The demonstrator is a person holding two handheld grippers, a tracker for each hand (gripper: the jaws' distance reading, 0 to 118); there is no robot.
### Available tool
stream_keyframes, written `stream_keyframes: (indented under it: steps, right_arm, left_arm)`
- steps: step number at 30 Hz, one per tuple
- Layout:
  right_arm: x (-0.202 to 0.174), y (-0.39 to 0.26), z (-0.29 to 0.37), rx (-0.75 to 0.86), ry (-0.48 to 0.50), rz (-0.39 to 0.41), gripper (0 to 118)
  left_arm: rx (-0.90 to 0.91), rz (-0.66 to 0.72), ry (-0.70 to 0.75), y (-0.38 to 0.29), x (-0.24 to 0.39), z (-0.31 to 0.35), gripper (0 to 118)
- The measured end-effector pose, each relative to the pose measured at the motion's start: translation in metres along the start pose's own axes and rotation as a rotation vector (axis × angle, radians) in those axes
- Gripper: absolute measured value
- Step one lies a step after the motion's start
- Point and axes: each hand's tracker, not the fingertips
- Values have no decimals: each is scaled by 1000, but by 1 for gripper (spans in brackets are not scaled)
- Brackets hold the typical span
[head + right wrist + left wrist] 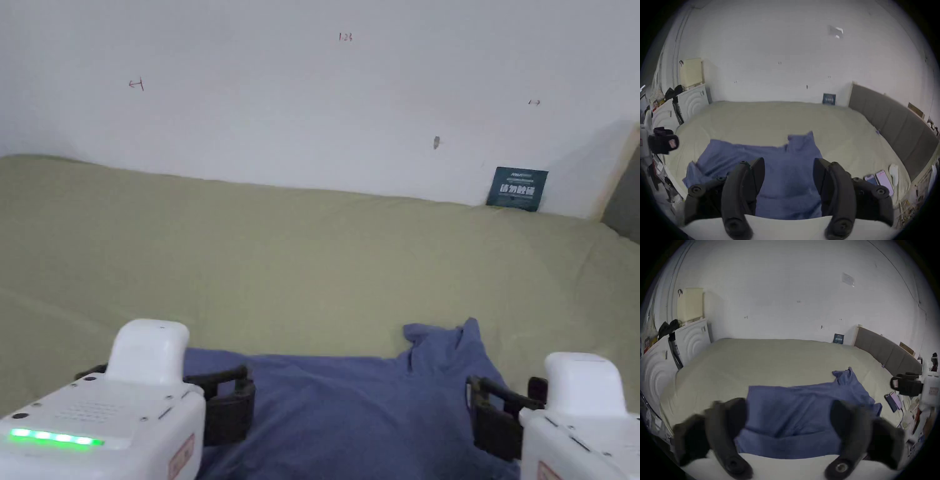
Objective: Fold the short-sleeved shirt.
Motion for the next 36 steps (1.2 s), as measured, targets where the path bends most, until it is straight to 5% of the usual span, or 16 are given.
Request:
stream_keyframes:
  steps: [3, 4, 5, 14, 20, 21, 22, 23, 24, 28, 36]
  right_arm:
    - [-27, -6, -11, -23, 5, 2, 63]
    - [-35, -8, -15, -14, -2, 10, 43]
    - [-41, -14, -17, -19, -21, 13, 3]
    - [-50, -23, -28, -52, 1, -8, 2]
    - [-41, -26, -37, -83, 23, -22, 2]
    - [-38, -26, -39, -86, 28, -28, 2]
    - [-36, -27, -41, -91, 29, -28, 2]
    - [-34, -28, -43, -97, 30, -26, 2]
    - [-30, -29, -46, -105, 33, -30, 2]
    - [-14, -31, -57, -137, 26, -34, 2]
    - [30, -22, -101, -191, -69, -62, 2]
  left_arm:
    - [26, -86, 40, -8, 31, -12, 30]
    - [28, -87, 55, -12, 38, -14, 6]
    - [22, -79, 48, -15, 40, -15, 4]
    - [-20, -47, 33, -29, 39, -27, 2]
    - [-53, 11, 21, -3, -25, -71, 2]
    - [-64, 44, -34, 6, -46, -88, 5]
    - [-73, 82, -7, 12, -63, -102, 23]
    - [-88, 109, 15, 18, -80, -116, 77]
    - [-100, 150, 11, 24, -99, -134, 114]
    - [-223, 116, 124, 42, -151, -199, 115]
    - [-428, 141, 197, 13, -158, -280, 115]
